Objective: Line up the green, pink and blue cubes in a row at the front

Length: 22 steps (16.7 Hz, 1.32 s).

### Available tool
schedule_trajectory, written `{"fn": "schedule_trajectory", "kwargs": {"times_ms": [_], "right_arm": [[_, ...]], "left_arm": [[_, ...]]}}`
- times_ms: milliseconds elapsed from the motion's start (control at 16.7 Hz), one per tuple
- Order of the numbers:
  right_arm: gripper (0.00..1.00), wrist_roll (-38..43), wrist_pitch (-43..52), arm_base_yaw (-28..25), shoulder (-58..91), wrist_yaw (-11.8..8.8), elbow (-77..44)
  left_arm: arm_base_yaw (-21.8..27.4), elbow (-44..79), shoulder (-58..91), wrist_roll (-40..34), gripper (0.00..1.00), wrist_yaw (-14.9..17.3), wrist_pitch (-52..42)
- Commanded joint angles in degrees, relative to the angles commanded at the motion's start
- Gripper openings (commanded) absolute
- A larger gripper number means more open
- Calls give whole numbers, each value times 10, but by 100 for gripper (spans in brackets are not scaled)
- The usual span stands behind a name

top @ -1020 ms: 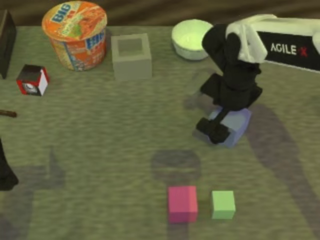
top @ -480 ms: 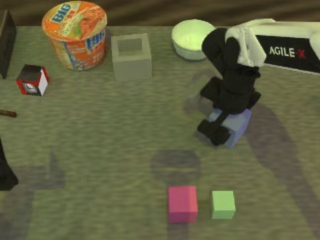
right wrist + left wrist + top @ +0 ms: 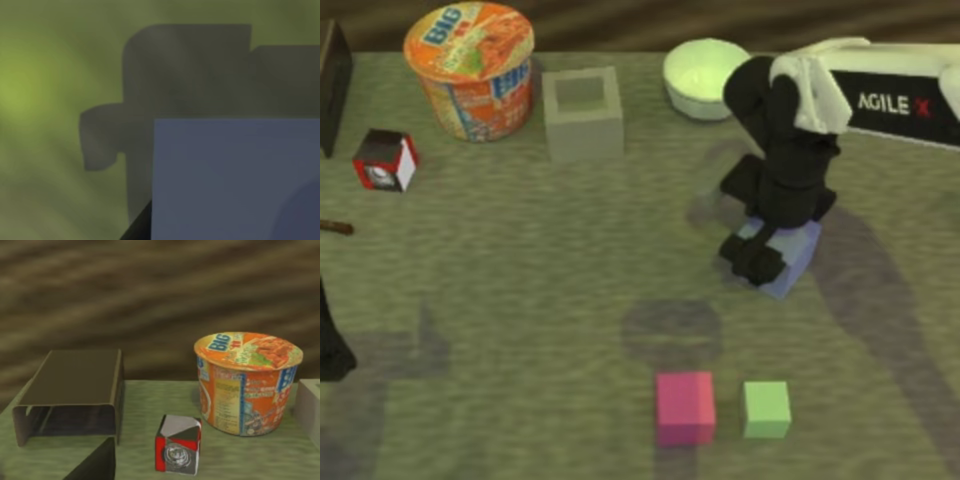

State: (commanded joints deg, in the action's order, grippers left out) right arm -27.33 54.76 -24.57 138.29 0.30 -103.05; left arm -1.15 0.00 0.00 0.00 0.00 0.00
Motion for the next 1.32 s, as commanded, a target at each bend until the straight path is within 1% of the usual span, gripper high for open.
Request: {"fn": "schedule_trajectory", "kwargs": {"times_ms": [60,120,660,780,1080,1320], "right_arm": [[2,0,0,0,0,0,0],[0,0,0,0,0,0,0],[0,1,5,1,-6,-1,-2],[0,0,26,-1,-13,-1,-20],[0,0,126,-3,-45,-2,-80],[0,1,131,-1,-48,-2,-84]], "left_arm": [[0,0,0,0,100,0,0],[0,0,0,0,100,0,0],[0,0,0,0,100,0,0],[0,0,0,0,100,0,0],[0,0,0,0,100,0,0],[0,0,0,0,100,0,0]]}}
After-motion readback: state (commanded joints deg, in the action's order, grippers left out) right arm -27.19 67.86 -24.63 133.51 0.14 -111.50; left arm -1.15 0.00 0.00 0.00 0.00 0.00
